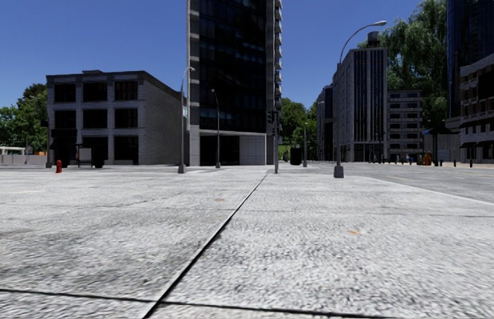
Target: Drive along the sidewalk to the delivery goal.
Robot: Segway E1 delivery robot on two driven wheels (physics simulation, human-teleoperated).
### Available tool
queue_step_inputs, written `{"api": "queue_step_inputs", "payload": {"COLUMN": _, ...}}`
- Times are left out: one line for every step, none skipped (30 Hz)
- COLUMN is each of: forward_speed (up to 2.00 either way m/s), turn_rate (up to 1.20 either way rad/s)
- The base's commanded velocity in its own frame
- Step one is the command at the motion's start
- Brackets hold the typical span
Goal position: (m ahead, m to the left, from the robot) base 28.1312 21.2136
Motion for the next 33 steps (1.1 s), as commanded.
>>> {"api": "queue_step_inputs", "payload": {"forward_speed": 2.0, "turn_rate": 0.0}}
{"api": "queue_step_inputs", "payload": {"forward_speed": 2.0, "turn_rate": 0.0}}
{"api": "queue_step_inputs", "payload": {"forward_speed": 2.0, "turn_rate": 0.0}}
{"api": "queue_step_inputs", "payload": {"forward_speed": 2.0, "turn_rate": 0.0}}
{"api": "queue_step_inputs", "payload": {"forward_speed": 2.0, "turn_rate": 0.0}}
{"api": "queue_step_inputs", "payload": {"forward_speed": 2.0, "turn_rate": 0.0}}
{"api": "queue_step_inputs", "payload": {"forward_speed": 2.0, "turn_rate": 0.0}}
{"api": "queue_step_inputs", "payload": {"forward_speed": 2.0, "turn_rate": 0.0}}
{"api": "queue_step_inputs", "payload": {"forward_speed": 2.0, "turn_rate": 0.0}}
{"api": "queue_step_inputs", "payload": {"forward_speed": 2.0, "turn_rate": 0.0}}
{"api": "queue_step_inputs", "payload": {"forward_speed": 2.0, "turn_rate": 0.0}}
{"api": "queue_step_inputs", "payload": {"forward_speed": 2.0, "turn_rate": 0.0}}
{"api": "queue_step_inputs", "payload": {"forward_speed": 2.0, "turn_rate": 0.0}}
{"api": "queue_step_inputs", "payload": {"forward_speed": 2.0, "turn_rate": 0.0}}
{"api": "queue_step_inputs", "payload": {"forward_speed": 2.0, "turn_rate": 0.0}}
{"api": "queue_step_inputs", "payload": {"forward_speed": 2.0, "turn_rate": 0.0}}
{"api": "queue_step_inputs", "payload": {"forward_speed": 2.0, "turn_rate": 0.0}}
{"api": "queue_step_inputs", "payload": {"forward_speed": 2.0, "turn_rate": 0.0}}
{"api": "queue_step_inputs", "payload": {"forward_speed": 2.0, "turn_rate": 0.0}}
{"api": "queue_step_inputs", "payload": {"forward_speed": 2.0, "turn_rate": 0.0}}
{"api": "queue_step_inputs", "payload": {"forward_speed": 2.0, "turn_rate": 0.0}}
{"api": "queue_step_inputs", "payload": {"forward_speed": 2.0, "turn_rate": 0.0}}
{"api": "queue_step_inputs", "payload": {"forward_speed": 2.0, "turn_rate": 0.0}}
{"api": "queue_step_inputs", "payload": {"forward_speed": 2.0, "turn_rate": 0.0}}
{"api": "queue_step_inputs", "payload": {"forward_speed": 2.0, "turn_rate": 0.0}}
{"api": "queue_step_inputs", "payload": {"forward_speed": 2.0, "turn_rate": 0.0}}
{"api": "queue_step_inputs", "payload": {"forward_speed": 2.0, "turn_rate": 0.0}}
{"api": "queue_step_inputs", "payload": {"forward_speed": 2.0, "turn_rate": 0.0}}
{"api": "queue_step_inputs", "payload": {"forward_speed": 2.0, "turn_rate": 0.0}}
{"api": "queue_step_inputs", "payload": {"forward_speed": 2.0, "turn_rate": 0.0}}
{"api": "queue_step_inputs", "payload": {"forward_speed": 2.0, "turn_rate": 0.0}}
{"api": "queue_step_inputs", "payload": {"forward_speed": 2.0, "turn_rate": 0.0}}
{"api": "queue_step_inputs", "payload": {"forward_speed": 2.0, "turn_rate": 0.0}}
